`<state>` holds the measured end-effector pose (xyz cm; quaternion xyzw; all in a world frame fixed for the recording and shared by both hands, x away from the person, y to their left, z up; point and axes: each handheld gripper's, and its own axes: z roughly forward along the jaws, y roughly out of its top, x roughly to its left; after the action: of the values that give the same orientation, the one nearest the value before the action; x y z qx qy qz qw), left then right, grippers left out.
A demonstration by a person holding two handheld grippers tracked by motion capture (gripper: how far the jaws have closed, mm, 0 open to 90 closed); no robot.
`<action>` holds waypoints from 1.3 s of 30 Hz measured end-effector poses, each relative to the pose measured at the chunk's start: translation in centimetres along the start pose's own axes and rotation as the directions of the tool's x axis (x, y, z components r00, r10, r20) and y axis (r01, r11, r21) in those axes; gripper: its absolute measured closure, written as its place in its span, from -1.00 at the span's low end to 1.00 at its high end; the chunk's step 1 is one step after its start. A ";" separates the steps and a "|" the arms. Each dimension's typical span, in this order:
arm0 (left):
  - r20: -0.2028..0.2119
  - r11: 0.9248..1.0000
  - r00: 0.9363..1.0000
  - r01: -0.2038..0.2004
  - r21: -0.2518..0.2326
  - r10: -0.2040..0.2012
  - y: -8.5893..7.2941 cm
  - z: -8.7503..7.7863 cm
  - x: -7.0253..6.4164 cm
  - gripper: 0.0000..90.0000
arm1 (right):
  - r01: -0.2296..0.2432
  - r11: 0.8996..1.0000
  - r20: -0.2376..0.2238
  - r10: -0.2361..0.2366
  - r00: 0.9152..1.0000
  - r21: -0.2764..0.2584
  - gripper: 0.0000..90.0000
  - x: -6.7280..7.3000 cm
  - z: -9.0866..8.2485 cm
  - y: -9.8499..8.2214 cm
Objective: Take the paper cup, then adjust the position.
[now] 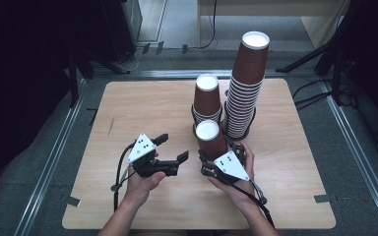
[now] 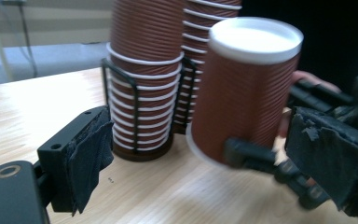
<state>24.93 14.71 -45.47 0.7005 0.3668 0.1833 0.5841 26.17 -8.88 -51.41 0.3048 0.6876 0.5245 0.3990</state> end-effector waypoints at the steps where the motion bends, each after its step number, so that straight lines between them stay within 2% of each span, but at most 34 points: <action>1: 0.003 1.000 1.000 -0.001 0.002 0.001 0.0 0.0 -0.1 -0.83 | 0.005 1.000 -0.008 -0.005 1.000 0.000 -0.73 0.2 0.0 0.0; 13: 0.051 0.999 0.999 -0.002 0.033 0.001 -0.2 0.7 -0.7 -0.82 | 0.041 0.999 -0.096 -0.044 0.994 -0.026 -0.73 2.7 0.2 0.0; 24: 0.070 0.998 0.998 0.003 0.056 -0.007 -0.1 0.9 -0.8 -0.81 | 0.086 0.995 -0.107 -0.090 0.990 -0.043 -0.74 3.4 0.1 0.1; 26: 0.070 0.998 0.998 0.003 0.058 -0.007 -0.2 1.0 -0.9 -0.81 | 0.122 0.992 -0.096 -0.125 0.987 -0.045 -0.74 3.5 0.1 0.1; 30: 0.073 0.998 0.997 -0.004 0.061 -0.001 -0.1 1.0 -0.9 -0.81 | 0.210 0.977 -0.064 -0.213 0.975 -0.049 -0.74 3.2 0.1 0.3; 35: 0.078 0.998 0.997 -0.002 0.056 -0.002 0.0 1.0 -1.0 -0.79 | 0.272 0.961 -0.037 -0.274 0.961 -0.052 -0.74 3.0 0.0 0.5; 39: 0.073 0.998 0.997 -0.002 0.055 -0.002 0.0 1.0 -1.0 -0.72 | 0.314 0.948 -0.038 -0.316 0.948 -0.058 -0.74 3.1 0.0 0.4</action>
<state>24.96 13.28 -45.56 0.7227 0.3500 0.1474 0.5776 24.68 -6.20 -51.76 0.1683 0.7228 0.4785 0.4693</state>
